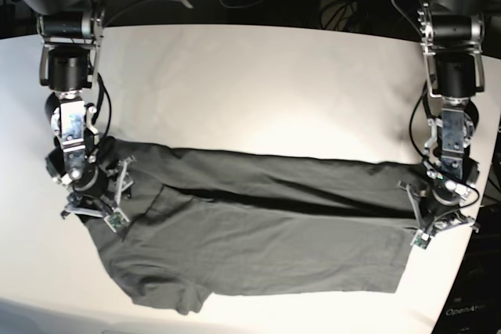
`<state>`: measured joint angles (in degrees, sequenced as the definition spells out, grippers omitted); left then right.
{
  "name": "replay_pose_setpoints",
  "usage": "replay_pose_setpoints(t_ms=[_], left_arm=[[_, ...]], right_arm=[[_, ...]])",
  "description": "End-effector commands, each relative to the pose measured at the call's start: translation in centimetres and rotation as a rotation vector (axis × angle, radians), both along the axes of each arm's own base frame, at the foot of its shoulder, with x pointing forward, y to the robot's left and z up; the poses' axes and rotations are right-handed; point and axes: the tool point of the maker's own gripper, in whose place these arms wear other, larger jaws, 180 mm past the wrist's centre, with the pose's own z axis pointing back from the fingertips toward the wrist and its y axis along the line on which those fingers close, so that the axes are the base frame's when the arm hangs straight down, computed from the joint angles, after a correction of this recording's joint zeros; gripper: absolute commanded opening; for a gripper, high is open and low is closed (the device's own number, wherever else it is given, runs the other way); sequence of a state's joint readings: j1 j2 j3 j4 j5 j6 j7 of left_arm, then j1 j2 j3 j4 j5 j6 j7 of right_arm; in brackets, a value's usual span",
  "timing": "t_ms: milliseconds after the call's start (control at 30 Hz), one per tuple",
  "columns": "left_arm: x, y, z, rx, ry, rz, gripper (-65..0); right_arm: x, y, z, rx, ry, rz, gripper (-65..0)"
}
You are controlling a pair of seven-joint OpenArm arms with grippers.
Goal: Fold the T-shirt properly
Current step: 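Adjust both grippers' grip on the folded edge, regrasping the fabric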
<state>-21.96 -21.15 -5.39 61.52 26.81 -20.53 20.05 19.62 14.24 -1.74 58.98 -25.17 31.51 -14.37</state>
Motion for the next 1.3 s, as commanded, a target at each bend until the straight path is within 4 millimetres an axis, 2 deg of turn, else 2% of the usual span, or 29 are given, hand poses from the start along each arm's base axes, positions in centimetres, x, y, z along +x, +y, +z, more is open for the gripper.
replay_pose_setpoints(t_ms=[0, 167, 667, 767, 900, 967, 1033, 1133, 1267], left_arm=[[1.1, 0.4, 2.2, 0.013, -0.059, 0.001, -62.6], [1.3, 0.2, 2.5, 0.013, -0.069, -0.003, -62.5], [0.9, 0.4, 1.9, 0.017, -0.051, -0.002, -60.8], [0.8, 0.6, 1.9, 0.018, -0.051, 0.002, -50.3], [0.9, 0.6, 2.2, 0.018, -0.062, 0.003, -25.5], [0.7, 0.6, 1.9, 0.02, -0.053, 0.001, -15.4], [0.3, 0.4, 1.5, 0.02, -0.047, -0.003, -8.3], [-0.2, 0.0, 2.0, 0.031, -0.063, -0.017, -2.4], [-1.7, -1.1, 2.1, 0.046, -0.082, -0.051, -2.0]], right_arm=[[0.9, -0.3, 1.5, 0.001, -0.048, -0.002, -27.1], [-0.2, -0.3, 0.3, 0.001, -0.022, -0.001, -27.1], [-1.3, -0.2, -0.8, 0.001, 0.003, 0.0, -27.1], [-1.4, -0.1, -0.4, -0.004, -0.008, 0.005, -27.1], [-1.8, 0.0, 0.4, -0.019, -0.035, 0.018, -27.1], [-1.8, 0.1, 0.7, -0.022, -0.047, 0.022, -27.1], [-2.0, 0.2, 0.7, -0.025, -0.048, 0.025, -27.1], [-2.7, 0.1, 0.2, -0.028, -0.036, 0.028, -27.1], [-3.2, 0.0, -0.2, -0.031, -0.025, 0.028, -27.1]])
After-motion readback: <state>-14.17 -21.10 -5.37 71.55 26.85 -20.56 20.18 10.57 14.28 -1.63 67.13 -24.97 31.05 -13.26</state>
